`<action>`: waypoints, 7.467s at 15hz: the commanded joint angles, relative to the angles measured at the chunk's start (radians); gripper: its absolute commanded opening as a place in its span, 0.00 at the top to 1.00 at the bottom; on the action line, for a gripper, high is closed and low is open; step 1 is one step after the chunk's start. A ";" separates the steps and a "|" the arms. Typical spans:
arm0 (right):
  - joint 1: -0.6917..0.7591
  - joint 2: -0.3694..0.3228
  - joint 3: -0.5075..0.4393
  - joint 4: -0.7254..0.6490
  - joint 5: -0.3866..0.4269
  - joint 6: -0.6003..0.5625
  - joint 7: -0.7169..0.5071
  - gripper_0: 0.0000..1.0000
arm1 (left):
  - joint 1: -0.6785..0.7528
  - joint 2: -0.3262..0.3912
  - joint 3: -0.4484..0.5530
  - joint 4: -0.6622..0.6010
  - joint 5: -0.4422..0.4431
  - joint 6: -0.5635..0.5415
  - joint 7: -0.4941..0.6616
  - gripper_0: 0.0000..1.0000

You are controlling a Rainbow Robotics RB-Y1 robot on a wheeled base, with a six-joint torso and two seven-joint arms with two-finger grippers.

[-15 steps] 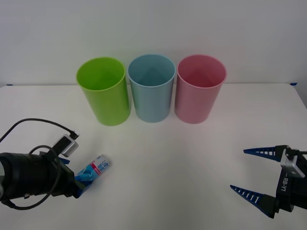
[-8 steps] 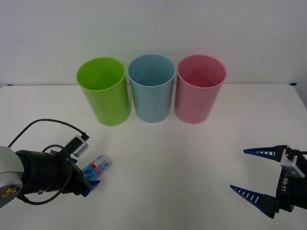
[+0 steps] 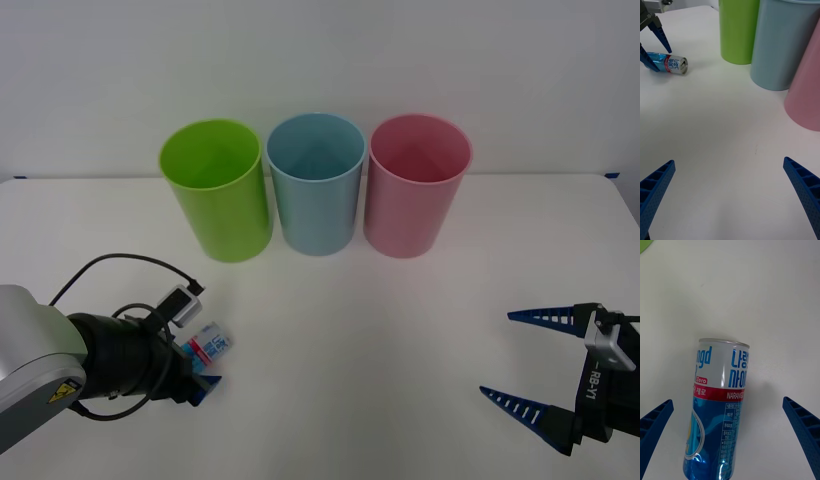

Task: Put cans in the blue bin and PET bottles in the pink bin and trash in the green bin.

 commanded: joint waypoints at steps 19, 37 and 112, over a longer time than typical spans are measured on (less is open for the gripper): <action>0.000 0.000 0.000 0.000 0.000 0.000 0.000 0.00 | -0.071 -0.124 -0.053 0.136 -0.112 -0.030 -0.021 0.45; 0.000 0.000 0.000 0.000 0.000 0.000 0.000 0.00 | -0.040 -0.025 -0.065 0.052 -0.086 0.110 -0.048 1.00; 0.000 0.000 0.000 0.000 0.000 0.000 0.000 0.00 | -0.620 -0.394 0.005 0.698 0.927 0.894 -0.854 0.00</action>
